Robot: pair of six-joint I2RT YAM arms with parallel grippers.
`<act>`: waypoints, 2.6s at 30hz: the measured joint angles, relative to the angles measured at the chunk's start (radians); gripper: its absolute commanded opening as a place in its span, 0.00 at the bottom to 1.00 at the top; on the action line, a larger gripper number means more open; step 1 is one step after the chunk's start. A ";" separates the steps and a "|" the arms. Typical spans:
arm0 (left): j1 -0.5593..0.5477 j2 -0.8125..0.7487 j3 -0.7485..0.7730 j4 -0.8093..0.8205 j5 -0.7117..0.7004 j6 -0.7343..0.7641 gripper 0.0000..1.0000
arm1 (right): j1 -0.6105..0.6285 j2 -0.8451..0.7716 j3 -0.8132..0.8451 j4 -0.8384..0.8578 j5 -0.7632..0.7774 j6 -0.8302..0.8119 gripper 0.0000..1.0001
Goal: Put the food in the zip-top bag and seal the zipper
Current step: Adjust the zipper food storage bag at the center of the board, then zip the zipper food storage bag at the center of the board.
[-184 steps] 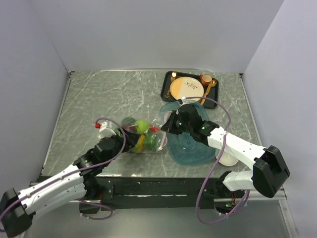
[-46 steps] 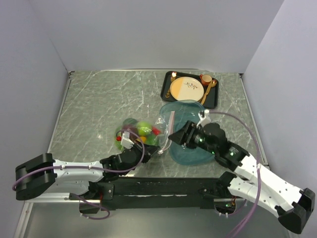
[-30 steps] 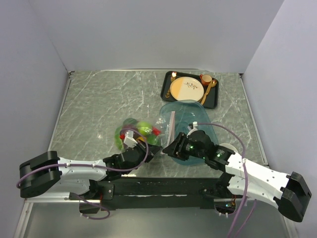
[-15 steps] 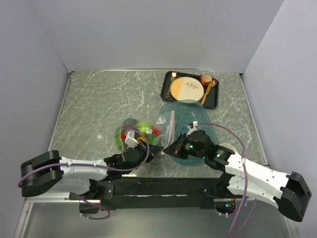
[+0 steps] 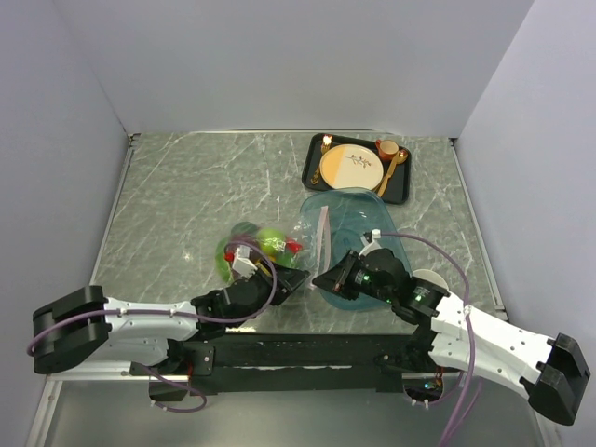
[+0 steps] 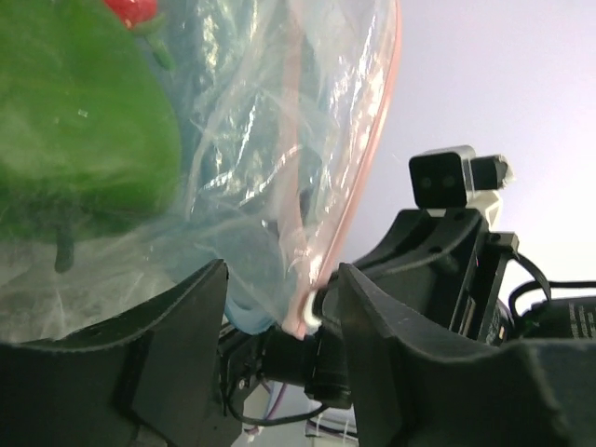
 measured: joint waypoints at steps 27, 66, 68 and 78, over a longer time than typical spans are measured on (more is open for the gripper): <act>-0.069 0.108 -0.058 0.200 -0.024 -0.148 0.53 | 0.000 -0.054 -0.011 -0.017 0.058 -0.005 0.00; -0.069 0.154 -0.067 0.280 -0.052 -0.170 0.06 | 0.003 -0.044 -0.012 -0.036 0.029 -0.031 0.00; -0.069 0.154 -0.067 0.285 -0.052 -0.171 0.01 | 0.003 -0.039 -0.012 -0.037 0.027 -0.031 0.00; -0.069 0.158 -0.077 0.308 -0.047 -0.176 0.57 | 0.003 -0.019 -0.011 -0.039 0.027 -0.043 0.00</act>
